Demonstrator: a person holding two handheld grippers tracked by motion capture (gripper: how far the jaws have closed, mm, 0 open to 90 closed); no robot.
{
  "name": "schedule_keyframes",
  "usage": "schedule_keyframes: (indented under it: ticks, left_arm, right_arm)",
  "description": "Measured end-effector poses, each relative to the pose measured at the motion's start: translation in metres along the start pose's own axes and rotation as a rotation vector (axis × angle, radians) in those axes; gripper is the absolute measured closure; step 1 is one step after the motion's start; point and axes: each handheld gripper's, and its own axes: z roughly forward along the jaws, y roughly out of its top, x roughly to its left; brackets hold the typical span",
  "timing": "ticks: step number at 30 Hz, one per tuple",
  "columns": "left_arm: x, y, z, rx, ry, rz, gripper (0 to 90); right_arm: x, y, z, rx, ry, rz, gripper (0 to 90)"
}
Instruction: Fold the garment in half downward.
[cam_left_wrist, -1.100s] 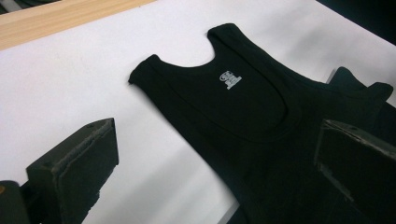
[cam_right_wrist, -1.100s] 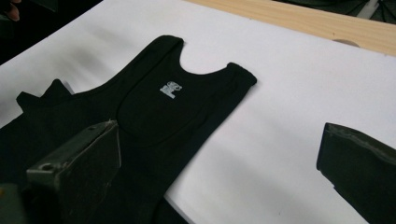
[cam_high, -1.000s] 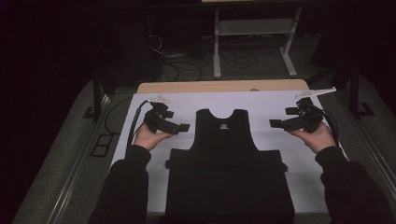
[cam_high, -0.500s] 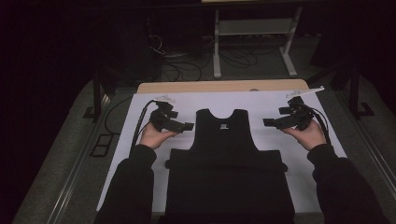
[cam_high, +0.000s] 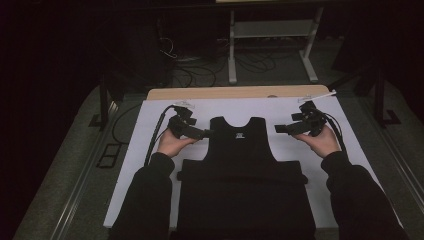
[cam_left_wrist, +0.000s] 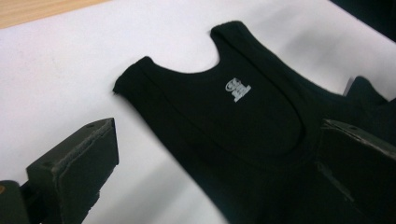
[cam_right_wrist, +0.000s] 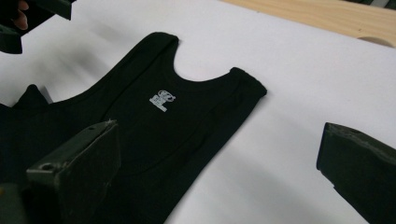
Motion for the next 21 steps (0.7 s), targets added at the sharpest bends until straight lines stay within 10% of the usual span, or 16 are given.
schedule_keyframes:
  ticks: [21]
  left_arm:
    - [0.005, -0.009, 0.031, 0.015, -0.027, -0.033, 0.0]
  right_arm:
    - [-0.007, -0.008, 0.038, 0.049, -0.019, 0.010, 0.0]
